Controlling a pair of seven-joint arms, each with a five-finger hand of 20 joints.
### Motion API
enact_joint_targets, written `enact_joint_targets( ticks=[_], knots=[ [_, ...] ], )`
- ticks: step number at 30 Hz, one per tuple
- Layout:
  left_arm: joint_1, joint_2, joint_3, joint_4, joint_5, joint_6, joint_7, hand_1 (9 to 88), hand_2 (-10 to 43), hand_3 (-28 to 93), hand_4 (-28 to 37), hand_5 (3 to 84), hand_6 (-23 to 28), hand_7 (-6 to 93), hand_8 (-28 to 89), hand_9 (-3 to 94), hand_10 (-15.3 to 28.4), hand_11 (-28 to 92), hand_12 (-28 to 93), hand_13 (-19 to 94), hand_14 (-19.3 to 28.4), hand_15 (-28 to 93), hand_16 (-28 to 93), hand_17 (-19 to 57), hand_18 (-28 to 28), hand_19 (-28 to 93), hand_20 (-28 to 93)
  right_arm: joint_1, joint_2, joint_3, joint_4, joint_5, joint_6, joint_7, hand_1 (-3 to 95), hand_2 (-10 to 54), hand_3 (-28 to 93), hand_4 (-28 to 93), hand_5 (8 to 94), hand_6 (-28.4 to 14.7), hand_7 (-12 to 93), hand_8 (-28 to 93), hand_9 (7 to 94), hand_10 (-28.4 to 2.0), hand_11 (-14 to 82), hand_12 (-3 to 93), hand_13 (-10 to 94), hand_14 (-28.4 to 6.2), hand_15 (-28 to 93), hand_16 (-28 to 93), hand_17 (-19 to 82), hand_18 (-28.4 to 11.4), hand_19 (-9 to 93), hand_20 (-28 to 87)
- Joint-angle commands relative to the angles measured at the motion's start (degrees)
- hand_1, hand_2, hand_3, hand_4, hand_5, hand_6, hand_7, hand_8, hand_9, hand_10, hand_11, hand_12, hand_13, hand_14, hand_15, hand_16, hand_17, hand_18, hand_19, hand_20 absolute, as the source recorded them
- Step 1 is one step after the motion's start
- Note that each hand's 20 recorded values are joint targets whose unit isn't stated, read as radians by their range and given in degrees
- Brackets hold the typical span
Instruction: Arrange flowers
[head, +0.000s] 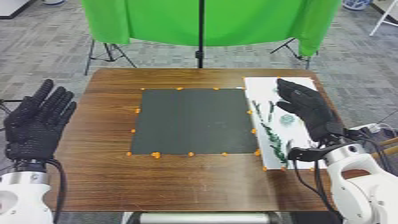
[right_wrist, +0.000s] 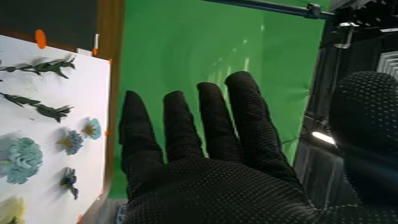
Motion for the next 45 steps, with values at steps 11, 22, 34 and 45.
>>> enact_joint_targets(
  ticks=[11,22,34,45],
  knots=[
    [1.41,-1.16,0.32,-0.56,-1.55,0.26,0.84,28.5,7.8,78,-28.3,41.4,5.5,5.4,-8,35.6,12.0,8,7,29,9.1,8,-4,-3.2,11.2,23,10,-2.48,2.48,0.64,-5.25,-14.67,5.59,7.62,19.1,1.7,82,-26,36.9,-5.5,7,-9,32.3,-14.7,2.0,10.0,27,-14.4,8,12,11,-15.1,25,17],
    [2.3,-1.23,-0.04,-1.14,-2.59,1.21,1.68,28.5,7.9,78,-28.3,41.8,5.4,5.7,-8,36.1,12.1,9,7,29,9.1,8,-4,-3.1,11.1,24,10,-6.65,9.88,-7.09,-6.71,-55.29,9.71,23.48,28.3,-9.5,74,-28,65.4,-4.8,18,-12,68.2,-17.1,28.7,22.4,61,-13.8,58,24,26,-22.5,81,37],
    [1.33,-0.76,0.76,-0.76,-2.88,1.51,1.04,28.5,8.2,78,-28.3,42.6,5.8,6.4,-8,37.0,12.1,10,7,30,9.2,9,-4,-3.1,11.1,24,10,-8.27,15.06,-14.68,-2.63,-66.77,8.05,25.28,30.6,-9.5,62,-28,67.2,-4.6,28,-11,67.0,-17.8,39.8,28.8,60,-15.3,69,28,29,-23.6,86,43],
    [1.18,-0.45,1.16,-0.72,-3.06,1.68,0.66,28.3,8.4,78,-28.3,42.8,5.9,6.4,-8,37.2,12.2,10,7,30,9.3,9,-4,-3.1,11.2,24,10,-6.84,15.77,-21.96,3.94,-72.86,9.48,23.33,34.7,-9.5,54,-28,68.4,-6.0,18,-11,68.6,-18.6,32.3,24.7,61,-15.8,66,27,30,-24.7,87,42]
  ],
)
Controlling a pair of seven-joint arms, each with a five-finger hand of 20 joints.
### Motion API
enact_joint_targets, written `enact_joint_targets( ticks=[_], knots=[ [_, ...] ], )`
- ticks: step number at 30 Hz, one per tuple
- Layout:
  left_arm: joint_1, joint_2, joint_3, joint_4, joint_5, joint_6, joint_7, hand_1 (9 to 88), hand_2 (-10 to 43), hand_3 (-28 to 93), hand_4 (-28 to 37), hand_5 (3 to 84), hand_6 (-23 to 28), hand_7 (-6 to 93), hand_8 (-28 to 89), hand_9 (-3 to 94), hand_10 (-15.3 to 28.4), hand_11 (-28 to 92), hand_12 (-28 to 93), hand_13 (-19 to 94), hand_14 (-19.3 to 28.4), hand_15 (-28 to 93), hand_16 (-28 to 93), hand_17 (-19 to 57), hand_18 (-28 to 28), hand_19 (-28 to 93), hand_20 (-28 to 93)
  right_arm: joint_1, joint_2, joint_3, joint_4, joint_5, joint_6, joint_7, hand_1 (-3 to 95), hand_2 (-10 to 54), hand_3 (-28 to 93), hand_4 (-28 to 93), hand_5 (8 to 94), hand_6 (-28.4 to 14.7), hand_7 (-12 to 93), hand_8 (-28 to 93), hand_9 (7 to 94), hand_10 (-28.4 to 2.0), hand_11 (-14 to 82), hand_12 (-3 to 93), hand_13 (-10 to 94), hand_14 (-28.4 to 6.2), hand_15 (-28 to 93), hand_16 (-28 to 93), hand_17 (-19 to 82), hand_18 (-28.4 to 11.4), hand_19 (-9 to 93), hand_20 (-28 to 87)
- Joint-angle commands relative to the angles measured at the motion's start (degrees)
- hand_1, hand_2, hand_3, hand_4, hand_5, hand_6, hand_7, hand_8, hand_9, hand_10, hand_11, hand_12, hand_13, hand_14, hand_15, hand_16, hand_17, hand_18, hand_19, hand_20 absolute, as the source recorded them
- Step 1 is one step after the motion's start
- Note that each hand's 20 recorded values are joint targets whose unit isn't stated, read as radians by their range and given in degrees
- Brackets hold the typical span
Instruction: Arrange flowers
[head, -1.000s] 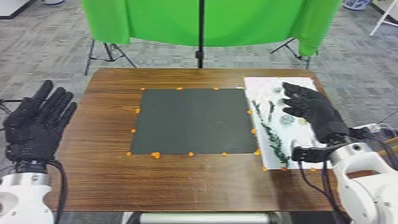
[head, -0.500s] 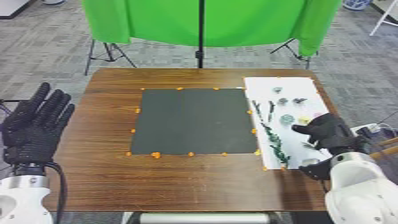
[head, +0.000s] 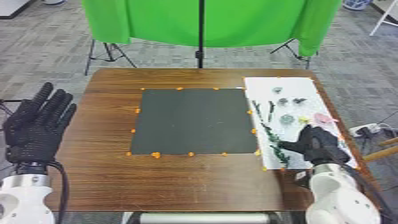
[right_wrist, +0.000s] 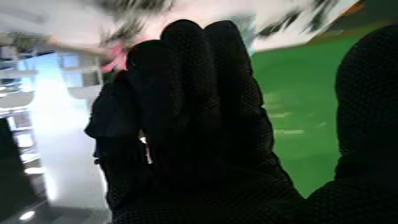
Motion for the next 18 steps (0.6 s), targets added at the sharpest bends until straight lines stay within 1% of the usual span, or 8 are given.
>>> enact_joint_targets(
  ticks=[1,3,6,7,9,10,13,18],
  knots=[
    [0.29,0.13,0.48,0.17,-0.55,0.78,-0.55,28.2,8.4,78,-28.3,42.8,5.9,6.4,-8,37.2,12.2,10,7,30,9.3,9,-4,-3.1,11.2,24,10,0.77,-0.69,-4.08,6.36,-5.14,1.32,-1.85,35.3,-9.5,53,-28,68.4,-6.3,16,-11,68.7,-18.6,31.4,24.5,61,-15.8,65,27,30,-24.9,87,42],
    [-0.09,0.19,0.61,0.32,-0.6,0.89,-0.72,28.2,8.4,78,-28.3,42.8,5.9,6.3,-8,37.2,12.2,10,7,30,9.3,9,-4,-3.1,11.2,24,10,1.26,-0.81,-5.22,7.81,-5.86,1.65,-1.75,38.4,-9.5,51,-28,68.9,-6.5,15,-11,69.0,-18.5,31.0,24.2,61,-15.7,65,26,30,-24.9,87,42],
    [-0.12,0.22,0.92,0.13,-1.31,1.84,-0.48,28.1,8.5,78,-28.3,42.8,5.9,6.3,-8,37.2,12.2,10,7,30,9.4,9,-4,-3.1,11.1,24,10,1.81,-0.93,-7.53,10.76,-8.31,1.13,-2.23,36.8,-9.5,69,-28,72.3,-4.9,18,-11,71.2,-17.2,34.5,25.6,64,-14.7,65,26,32,-24.9,87,41],
    [-0.11,0.16,0.96,0.19,-1.57,1.63,-0.42,28.1,8.5,78,-28.3,42.8,6.0,6.3,-8,37.3,12.2,10,7,30,9.4,9,-3,-3.2,11.2,24,10,1.89,-0.64,-8.38,11.6,-8.43,1.18,-1.91,39.1,-9.5,74,-28,74.3,-3.8,21,-11,72.9,-16.8,36.4,26.3,66,-14.1,65,27,33,-25.0,88,41],
    [-0.2,0.16,1.13,0.21,-2.1,1.59,-0.34,28.0,8.5,78,-28.3,42.9,6.0,6.3,-8,37.4,12.2,10,8,30,9.6,9,-3,-3.3,11.2,25,10,2.09,-0.92,-9.22,13.24,-8.61,1.17,-2.13,44.7,-9.5,72,-28,75.8,-3.6,24,-1,75.0,-16.2,38.5,28.6,67,-13.5,66,28,35,-24.6,89,40],
    [-0.07,0.1,1.09,0.17,-1.98,1.53,-0.39,28.0,8.5,78,-28.3,43.0,6.1,6.3,-8,37.5,12.2,10,8,31,9.7,9,-3,-3.3,11.3,25,10,2.06,-1.15,-9.33,13.56,-8.11,0.85,-1.84,50.1,-9.5,68,-28,77.5,-3.8,27,6,76.8,-15.2,36.3,35.0,69,-13.4,67,28,36,-24.3,89,40],
    [0.27,-0.01,0.88,-0.02,-2.04,1.59,-0.26,28.0,8.5,78,-28.3,43.1,6.2,6.2,-8,37.5,12.2,10,8,31,9.8,9,-3,-3.3,11.4,25,10,2.09,-1.54,-9.39,13.65,-4.93,1.88,0.23,56.1,-9.5,70,-28,80.8,-2.7,32,13,83.7,-13.2,25.8,49.2,72,-13.0,67,29,38,-24.6,90,41],
    [0.98,-0.21,0.54,-0.3,-2.43,1.71,0.15,27.9,8.4,78,-28.3,43.2,6.2,6.2,-8,37.7,12.3,10,8,31,10.0,9,-3,-3.6,11.7,26,10,1.76,-1.44,-7.61,10.71,-0.41,5.29,2.66,56.5,-9.5,75,-28,82.9,-2.7,31,19,86.1,-12.7,24.3,52.5,74,-13.3,67,31,40,-25.4,91,42]
  ],
)
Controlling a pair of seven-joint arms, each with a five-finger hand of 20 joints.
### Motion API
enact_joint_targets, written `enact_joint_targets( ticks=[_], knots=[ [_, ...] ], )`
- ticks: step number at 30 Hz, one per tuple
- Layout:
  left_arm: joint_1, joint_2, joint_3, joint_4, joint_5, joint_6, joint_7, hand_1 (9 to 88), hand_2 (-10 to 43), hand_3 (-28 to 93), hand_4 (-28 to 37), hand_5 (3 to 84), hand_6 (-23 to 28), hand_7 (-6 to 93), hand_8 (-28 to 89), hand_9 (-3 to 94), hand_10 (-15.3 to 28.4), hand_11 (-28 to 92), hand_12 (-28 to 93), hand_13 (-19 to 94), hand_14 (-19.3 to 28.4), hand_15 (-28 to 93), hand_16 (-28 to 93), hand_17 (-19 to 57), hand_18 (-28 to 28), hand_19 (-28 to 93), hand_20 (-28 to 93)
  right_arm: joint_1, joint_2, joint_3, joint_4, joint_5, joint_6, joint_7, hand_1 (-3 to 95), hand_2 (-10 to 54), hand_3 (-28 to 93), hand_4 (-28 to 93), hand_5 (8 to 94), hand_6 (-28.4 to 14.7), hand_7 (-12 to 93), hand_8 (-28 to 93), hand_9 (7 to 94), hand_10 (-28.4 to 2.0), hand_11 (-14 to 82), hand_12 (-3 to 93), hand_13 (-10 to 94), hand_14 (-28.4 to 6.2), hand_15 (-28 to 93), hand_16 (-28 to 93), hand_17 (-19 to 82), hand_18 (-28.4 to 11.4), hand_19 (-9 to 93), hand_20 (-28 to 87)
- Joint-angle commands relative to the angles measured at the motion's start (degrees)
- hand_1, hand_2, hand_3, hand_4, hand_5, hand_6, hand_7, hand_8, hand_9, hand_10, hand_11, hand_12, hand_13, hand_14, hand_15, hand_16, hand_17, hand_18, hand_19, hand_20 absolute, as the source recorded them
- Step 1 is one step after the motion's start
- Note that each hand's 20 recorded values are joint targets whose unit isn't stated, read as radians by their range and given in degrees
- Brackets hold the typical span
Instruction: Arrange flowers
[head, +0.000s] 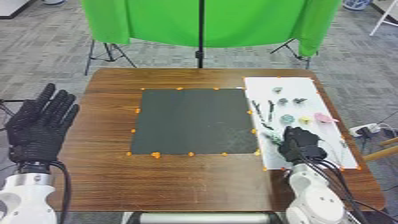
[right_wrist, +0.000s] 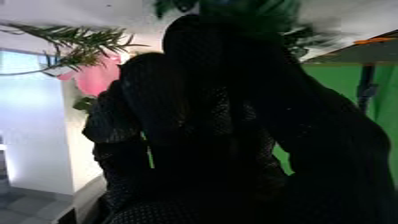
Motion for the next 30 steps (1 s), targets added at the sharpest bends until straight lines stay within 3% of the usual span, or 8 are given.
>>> enact_joint_targets(
  ticks=[1,5,10,15,21,25,30],
  knots=[
    [1.44,-0.47,-0.27,-0.27,-0.98,0.61,0.2,27.8,8.4,78,-28.3,43.2,6.2,6.2,-8,37.7,12.3,10,8,31,10.0,9,-3,-3.6,11.8,26,10,-4.6,-0.91,0.0,0.06,8.8,2.23,4.03,56.2,-9.5,75,-28,82.9,-2.8,31,19,86.1,-12.7,24.3,52.4,74,-13.4,67,31,40,-25.5,91,42],
    [1.73,-0.53,-0.4,-0.34,-1.28,0.75,0.4,27.8,8.4,78,-28.3,43.2,6.3,6.1,-8,37.7,12.3,11,8,31,10.0,9,-3,-3.7,11.9,26,10,-5.23,-0.71,1.7,-4.93,13.36,6.35,6.17,54.4,-9.5,77,-24,82.8,-3.2,31,22,85.9,-12.9,25.2,52.6,74,-13.3,65,34,40,-25.8,91,42],
    [2.59,-0.46,-0.9,-0.52,-2.51,0.84,0.7,27.8,8.4,78,-28.3,43.2,6.3,6.1,-8,37.9,12.4,11,8,31,10.0,9,-3,-3.8,12.0,26,10,-3.67,-0.13,1.77,-10.26,19.27,12.18,8.64,51.9,-9.5,80,-21,82.4,-3.4,32,24,85.6,-12.7,26.2,52.7,75,-13.6,66,35,41,-26.2,92,42],
    [4.37,-0.16,-1.86,-1.02,-4.74,0.98,1.84,27.7,8.4,78,-28.3,43.2,6.3,6.2,-8,37.9,12.4,11,8,31,10.0,9,-3,-3.9,12.1,26,11,3.35,-1.72,-2.08,-12.38,24.86,14.42,9.85,51.1,-9.5,79,-18,82.2,-3.2,33,24,84.9,-12.6,28.7,52.0,75,-13.8,68,32,41,-26.4,93,41],
    [4.8,0.54,-1.65,-1.08,-6.06,1.46,2.01,27.7,8.4,78,-28.3,43.2,6.3,6.2,-8,37.9,12.3,11,8,31,10.0,9,-3,-3.8,12.1,26,11,18.92,-9.23,-13.24,-5.2,31.51,14.63,12.53,51.1,-9.5,78,-18,81.8,-3.0,33,24,84.6,-12.6,29.3,52.1,75,-13.8,68,31,42,-26.7,93,41],
    [4.08,1.45,-1.02,-0.82,-6.11,1.67,2.02,27.6,8.4,78,-28.3,43.2,6.3,6.3,-8,37.9,12.4,11,8,31,10.0,9,-3,-3.8,12.1,27,11,26.16,-14.19,-20.05,0.7,34.66,12.57,13.42,51.0,-9.5,78,-18,79.5,-3.0,37,23,83.2,-12.7,31.3,52.1,75,-13.8,69,30,42,-26.8,93,41],
    [4.33,2.58,-0.72,-1.11,-6.08,2.5,2.49,27.6,8.5,78,-28.3,43.2,6.3,6.3,-8,37.9,12.3,11,8,31,10.0,9,-3,-3.8,12.1,26,10,31.32,-19.3,-25.54,8.04,36.36,7.68,14.69,50.5,-9.5,78,-17,75.7,-2.9,43,20,81.4,-12.7,33.9,50.5,74,-13.4,70,30,43,-26.6,93,42]
  ],
)
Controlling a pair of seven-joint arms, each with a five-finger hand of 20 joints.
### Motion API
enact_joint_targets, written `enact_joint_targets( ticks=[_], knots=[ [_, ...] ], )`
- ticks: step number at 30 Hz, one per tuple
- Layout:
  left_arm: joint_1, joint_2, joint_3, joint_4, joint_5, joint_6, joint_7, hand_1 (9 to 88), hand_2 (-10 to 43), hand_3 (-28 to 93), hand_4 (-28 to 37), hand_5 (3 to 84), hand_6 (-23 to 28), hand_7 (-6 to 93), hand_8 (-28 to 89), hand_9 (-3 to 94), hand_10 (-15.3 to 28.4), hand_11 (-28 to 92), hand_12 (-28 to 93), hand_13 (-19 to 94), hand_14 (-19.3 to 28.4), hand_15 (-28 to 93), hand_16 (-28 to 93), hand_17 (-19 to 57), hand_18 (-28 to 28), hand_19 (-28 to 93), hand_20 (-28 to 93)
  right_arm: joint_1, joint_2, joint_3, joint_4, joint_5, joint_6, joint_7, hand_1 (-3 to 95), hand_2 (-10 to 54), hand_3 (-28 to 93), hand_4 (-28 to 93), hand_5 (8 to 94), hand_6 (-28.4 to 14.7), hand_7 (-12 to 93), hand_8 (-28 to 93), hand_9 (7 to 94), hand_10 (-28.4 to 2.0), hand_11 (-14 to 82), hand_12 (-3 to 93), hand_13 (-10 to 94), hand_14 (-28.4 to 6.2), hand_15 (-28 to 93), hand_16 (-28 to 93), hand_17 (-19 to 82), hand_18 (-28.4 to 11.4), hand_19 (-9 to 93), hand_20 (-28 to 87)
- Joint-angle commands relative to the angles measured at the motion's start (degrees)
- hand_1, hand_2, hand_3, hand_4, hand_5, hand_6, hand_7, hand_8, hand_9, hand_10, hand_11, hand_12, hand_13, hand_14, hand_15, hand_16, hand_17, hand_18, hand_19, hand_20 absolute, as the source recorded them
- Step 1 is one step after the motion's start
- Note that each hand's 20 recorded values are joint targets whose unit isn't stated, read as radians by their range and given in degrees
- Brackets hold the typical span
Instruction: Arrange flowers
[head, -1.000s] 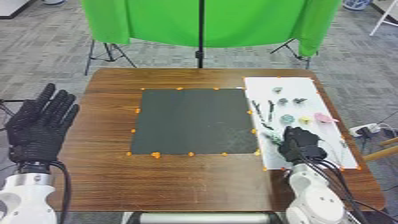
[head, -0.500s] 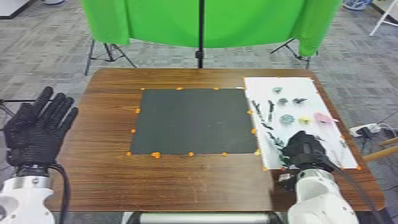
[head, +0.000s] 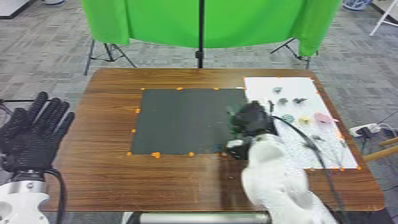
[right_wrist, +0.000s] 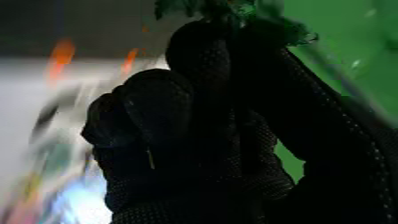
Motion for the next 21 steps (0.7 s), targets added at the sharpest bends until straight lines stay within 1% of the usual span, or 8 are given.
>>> enact_joint_targets(
  ticks=[1,8,12,13,15,17,18,21],
  knots=[
    [0.59,1.81,0.71,-0.16,-0.42,1.71,0.79,27.6,8.5,78,-28.3,43.2,6.3,6.3,-8,37.9,12.3,11,8,31,9.9,9,-3,-3.8,12.1,26,11,12.18,-11.69,-9.03,9.43,1.66,-7.77,1.11,50.0,-9.5,79,-16,75.5,-2.8,44,20,81.2,-12.8,34.5,50.6,74,-13.5,71,30,43,-26.7,93,42],
    [-0.85,3.59,3.16,0.09,-0.52,2.55,0.2,27.6,8.5,78,-28.3,43.3,6.3,6.4,-8,38.1,12.3,11,8,31,9.9,9,-3,-3.8,12.1,26,11,13.53,-18.52,-11.07,19.62,-1.84,-11.51,5.69,48.7,-9.5,79,-15,73.8,-2.7,47,20,81.0,-12.6,36.7,51.1,75,-13.0,71,29,45,-26.6,93,43],
    [-2.05,4.02,4.42,0.6,-1.26,2.87,0.38,27.5,8.5,78,-28.3,43.4,6.3,6.5,-8,38.1,12.4,11,8,31,9.9,9,-3,-3.8,12.1,26,11,13.64,-21.23,-10.39,24.02,-1.92,-9.9,9.16,48.7,-9.5,78,-15,71.5,-3.8,48,17,80.9,-13.4,34.3,47.0,76,-12.9,69,29,46,-26.3,93,42],
    [-2.23,4.13,4.52,0.58,-1.5,2.96,-0.1,27.5,8.5,78,-28.3,43.4,6.3,6.5,-8,38.1,12.4,11,8,31,9.9,9,-3,-3.8,12.1,26,11,13.08,-21.46,-10.16,24.13,-1.88,-9.55,9.71,48.8,-9.5,78,-15,71.5,-4.6,45,16,80.9,-14.0,32.6,45.7,76,-12.9,67,28,45,-26.2,93,41],
    [-1.93,3.82,4.47,0.56,-1.28,2.43,0.4,27.5,8.6,78,-28.3,43.4,6.3,6.5,-8,38.1,12.4,11,8,31,9.9,9,-3,-3.8,12.1,26,11,12.86,-20.97,-10.52,23.67,-1.13,-9.07,9.79,48.4,-9.5,78,-15,70.9,-6.0,40,15,80.0,-14.9,30.6,43.5,75,-13.6,65,28,45,-26.0,93,40],
    [-1.21,3.68,4.06,0.4,-1.52,2.24,1.22,27.5,8.6,78,-28.3,43.4,6.3,6.5,-8,38.2,12.5,11,8,31,9.9,9,-3,-3.8,12.1,27,11,12.69,-20.43,-10.89,22.96,-0.45,-8.36,9.5,45.9,-9.5,79,-16,69.4,-8.8,28,11,77.0,-17.6,31.1,34.2,73,-14.8,63,25,45,-25.7,93,39],
    [-0.64,3.44,3.66,0.21,-1.57,2.35,1.13,27.5,8.6,78,-28.3,43.4,6.3,6.5,-8,38.2,12.5,11,8,31,9.9,9,-3,-3.8,12.1,27,11,12.37,-20.51,-10.7,22.63,0.08,-8.21,9.71,44.2,-9.5,81,-16,68.9,-9.4,24,8,76.2,-18.4,31.3,31.1,72,-15.0,63,25,45,-25.7,93,39],
    [-0.46,3.19,3.55,0.32,-1.73,1.88,1.49,27.5,8.6,79,-28.3,43.4,6.2,6.6,-8,38.2,12.5,11,8,32,10.0,9,-3,-3.8,12.2,27,11,12.57,-19.82,-10.69,21.57,1.46,-6.69,9.8,41.0,-8.0,83,-17,67.9,-9.5,21,-1,74.8,-19.8,32.7,23.8,72,-15.0,61,23,45,-25.6,93,39]
  ],
)
